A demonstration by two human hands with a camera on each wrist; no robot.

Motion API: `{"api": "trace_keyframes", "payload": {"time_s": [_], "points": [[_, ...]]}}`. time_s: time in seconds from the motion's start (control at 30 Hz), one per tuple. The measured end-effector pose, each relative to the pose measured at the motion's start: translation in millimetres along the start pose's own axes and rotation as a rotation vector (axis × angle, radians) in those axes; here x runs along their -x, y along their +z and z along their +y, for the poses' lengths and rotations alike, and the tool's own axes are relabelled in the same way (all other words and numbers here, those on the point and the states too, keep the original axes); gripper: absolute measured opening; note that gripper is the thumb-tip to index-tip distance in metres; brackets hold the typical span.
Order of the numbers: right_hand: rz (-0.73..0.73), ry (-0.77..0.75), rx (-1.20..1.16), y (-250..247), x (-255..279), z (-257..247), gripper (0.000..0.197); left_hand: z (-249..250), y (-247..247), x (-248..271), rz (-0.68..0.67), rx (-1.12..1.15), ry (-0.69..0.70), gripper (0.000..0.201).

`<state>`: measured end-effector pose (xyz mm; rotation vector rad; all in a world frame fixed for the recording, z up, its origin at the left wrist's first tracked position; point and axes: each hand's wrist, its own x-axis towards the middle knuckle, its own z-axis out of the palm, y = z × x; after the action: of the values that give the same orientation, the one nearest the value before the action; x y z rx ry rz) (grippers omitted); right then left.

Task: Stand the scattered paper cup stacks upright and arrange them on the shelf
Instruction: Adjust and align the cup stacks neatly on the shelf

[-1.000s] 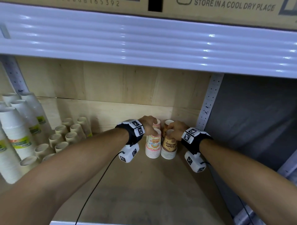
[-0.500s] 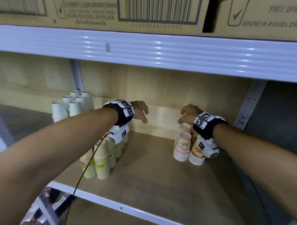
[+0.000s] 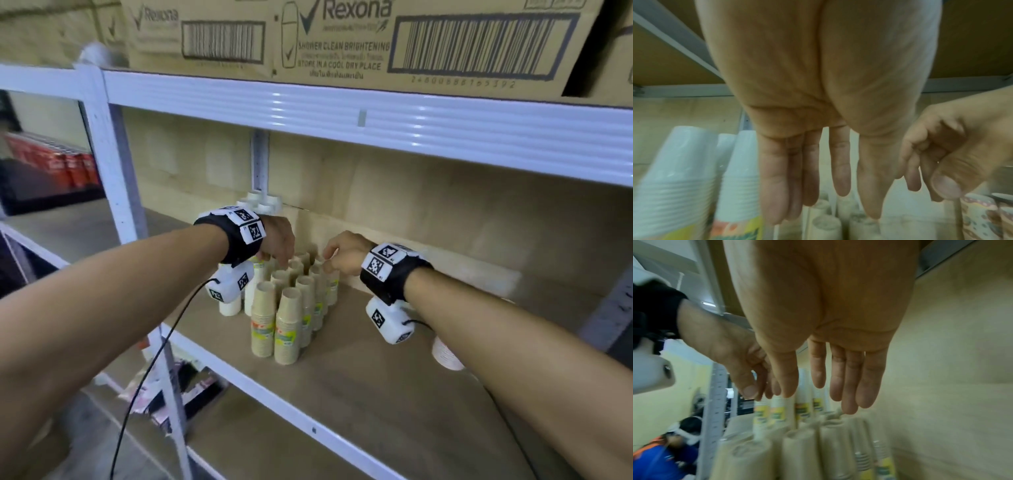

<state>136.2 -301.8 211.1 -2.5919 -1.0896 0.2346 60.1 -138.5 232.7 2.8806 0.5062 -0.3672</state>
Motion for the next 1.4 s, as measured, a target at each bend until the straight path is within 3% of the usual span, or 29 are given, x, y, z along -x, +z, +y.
{"api": "trace_keyframes", "payload": {"time_s": [0.17,0.4,0.7,1.13,1.4], "points": [[-0.087,-0.058,-0.029,31.2,-3.4,-32.6,0.037,-21.5,20.7,13.3,-0.037,0.032,-0.059,0.032],[-0.079,-0.036,0.008,62.3,-3.5,-50.4,0.034,-32.5,40.5,18.9,-0.011,0.145,-0.051,0.047],[-0.114,-0.059,0.054,77.1,-3.8,-53.5,0.035,-32.5,58.0,22.0,-0.037,0.176,-0.019,0.037],[-0.135,-0.1,0.045,57.7,7.7,-34.9,0.028,-20.0,51.3,19.4,-0.024,0.076,0.043,0.032],[-0.068,0.077,0.09,16.9,15.8,13.1,0.031,26.5,24.7,-1.0,-0.046,0.104,0.205,0.025]]}}
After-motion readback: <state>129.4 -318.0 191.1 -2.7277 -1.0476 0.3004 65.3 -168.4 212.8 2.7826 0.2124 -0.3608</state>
